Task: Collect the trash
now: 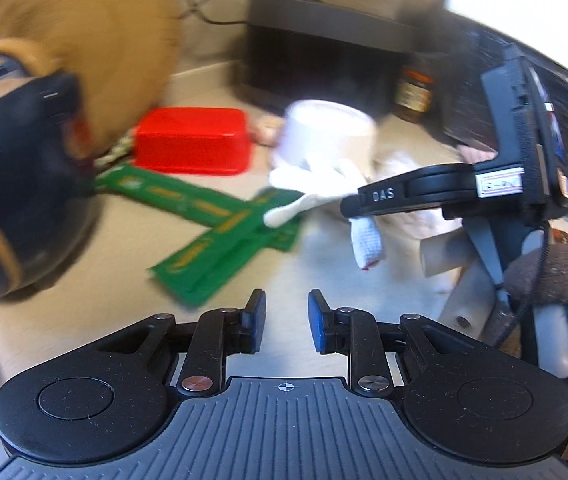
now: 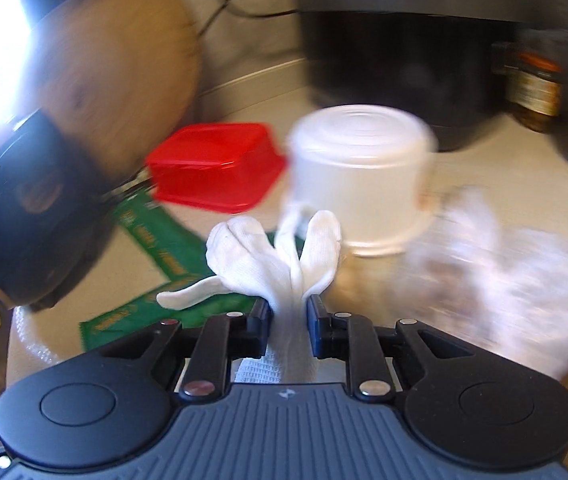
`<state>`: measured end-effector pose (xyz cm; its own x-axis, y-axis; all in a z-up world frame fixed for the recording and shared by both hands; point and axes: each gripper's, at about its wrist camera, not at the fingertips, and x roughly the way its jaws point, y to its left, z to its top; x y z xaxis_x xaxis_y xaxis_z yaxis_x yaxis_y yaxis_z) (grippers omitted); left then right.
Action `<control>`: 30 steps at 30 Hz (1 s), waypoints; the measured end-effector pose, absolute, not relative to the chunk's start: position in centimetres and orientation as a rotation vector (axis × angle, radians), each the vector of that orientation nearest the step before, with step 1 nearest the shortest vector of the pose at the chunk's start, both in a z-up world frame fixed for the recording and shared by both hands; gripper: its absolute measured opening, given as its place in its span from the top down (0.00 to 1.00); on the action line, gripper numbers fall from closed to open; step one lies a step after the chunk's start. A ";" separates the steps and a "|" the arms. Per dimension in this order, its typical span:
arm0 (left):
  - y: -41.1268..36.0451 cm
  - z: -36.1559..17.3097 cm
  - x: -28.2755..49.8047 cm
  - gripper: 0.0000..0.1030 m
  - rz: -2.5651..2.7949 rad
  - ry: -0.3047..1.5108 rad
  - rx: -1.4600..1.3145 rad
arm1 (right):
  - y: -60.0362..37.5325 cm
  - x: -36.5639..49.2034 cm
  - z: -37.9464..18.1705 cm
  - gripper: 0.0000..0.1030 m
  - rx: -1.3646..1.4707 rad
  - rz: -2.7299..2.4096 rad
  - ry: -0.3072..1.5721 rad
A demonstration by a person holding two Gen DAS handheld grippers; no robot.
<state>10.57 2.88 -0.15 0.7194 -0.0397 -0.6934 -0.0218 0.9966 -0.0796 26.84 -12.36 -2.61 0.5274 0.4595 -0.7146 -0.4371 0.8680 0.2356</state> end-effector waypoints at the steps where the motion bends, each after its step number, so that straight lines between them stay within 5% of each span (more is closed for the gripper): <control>1: 2.3 -0.2 11.0 0.74 -0.034 0.770 -0.073 | -13.3 26.6 -2.6 0.81 0.039 0.518 0.863; 13: -3.3 -0.7 13.3 0.74 -0.241 0.795 0.035 | -19.5 24.4 -4.8 0.80 0.238 0.457 0.966; 16: -3.5 -1.0 13.5 0.74 -0.243 0.808 0.035 | -19.6 24.2 -5.4 0.73 0.302 0.509 1.022; 23: -0.8 -2.1 14.5 0.74 -0.160 0.810 -0.115 | -21.5 22.3 -2.7 0.38 0.251 0.427 0.881; 30: 0.4 -3.4 16.9 0.74 -0.104 0.823 -0.288 | -25.7 20.8 -2.3 0.36 0.174 0.277 0.820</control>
